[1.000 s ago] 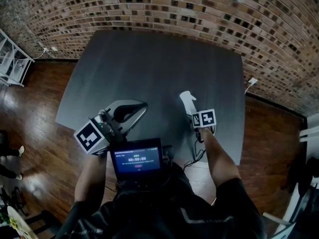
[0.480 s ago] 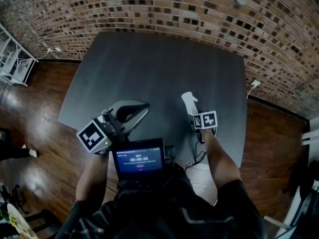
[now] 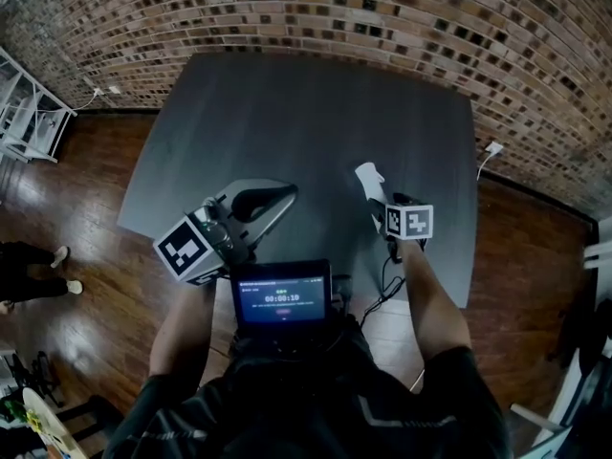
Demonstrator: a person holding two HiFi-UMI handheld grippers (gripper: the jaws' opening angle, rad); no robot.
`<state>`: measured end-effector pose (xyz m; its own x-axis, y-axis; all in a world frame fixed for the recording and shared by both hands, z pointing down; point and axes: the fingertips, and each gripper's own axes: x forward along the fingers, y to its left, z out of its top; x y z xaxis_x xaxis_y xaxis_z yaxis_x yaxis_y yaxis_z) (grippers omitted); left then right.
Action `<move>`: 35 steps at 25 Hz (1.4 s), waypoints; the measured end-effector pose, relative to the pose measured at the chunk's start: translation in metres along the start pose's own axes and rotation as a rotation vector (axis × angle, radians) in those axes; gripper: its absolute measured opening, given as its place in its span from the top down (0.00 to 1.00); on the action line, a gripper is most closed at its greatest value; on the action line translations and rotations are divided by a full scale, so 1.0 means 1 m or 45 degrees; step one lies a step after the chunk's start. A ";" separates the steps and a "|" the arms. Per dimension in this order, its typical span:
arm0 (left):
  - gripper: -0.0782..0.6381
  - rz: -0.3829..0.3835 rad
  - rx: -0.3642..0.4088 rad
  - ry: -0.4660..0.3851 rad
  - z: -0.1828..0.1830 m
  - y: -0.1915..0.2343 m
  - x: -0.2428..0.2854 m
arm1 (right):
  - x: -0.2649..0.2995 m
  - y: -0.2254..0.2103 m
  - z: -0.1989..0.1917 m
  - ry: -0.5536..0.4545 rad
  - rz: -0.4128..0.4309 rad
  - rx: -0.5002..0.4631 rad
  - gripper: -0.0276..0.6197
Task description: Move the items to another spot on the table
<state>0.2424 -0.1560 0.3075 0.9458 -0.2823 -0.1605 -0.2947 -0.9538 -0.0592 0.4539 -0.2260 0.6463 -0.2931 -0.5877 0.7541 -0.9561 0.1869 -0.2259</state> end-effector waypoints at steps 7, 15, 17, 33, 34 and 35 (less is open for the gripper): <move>0.90 -0.078 0.002 -0.044 0.019 -0.018 -0.014 | -0.057 0.033 0.035 -0.267 0.046 0.006 0.70; 0.90 -0.136 -0.004 -0.076 0.039 -0.042 -0.048 | -0.139 0.094 0.060 -0.520 0.056 -0.046 0.95; 0.90 -0.155 -0.007 -0.079 0.040 -0.050 -0.059 | -0.157 0.111 0.060 -0.568 0.066 -0.050 0.95; 0.90 -0.246 -0.066 -0.120 0.046 -0.083 -0.087 | -0.242 0.182 0.041 -0.695 0.041 -0.153 0.95; 0.90 -0.247 -0.065 -0.120 0.047 -0.087 -0.087 | -0.246 0.183 0.039 -0.704 0.043 -0.154 0.95; 0.90 -0.247 -0.061 -0.116 0.048 -0.092 -0.088 | -0.251 0.184 0.038 -0.714 0.047 -0.156 0.95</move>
<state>0.1800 -0.0389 0.2799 0.9672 -0.0845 -0.2395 -0.0994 -0.9938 -0.0507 0.3515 -0.0738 0.3919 -0.3178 -0.9003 0.2973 -0.9470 0.2856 -0.1472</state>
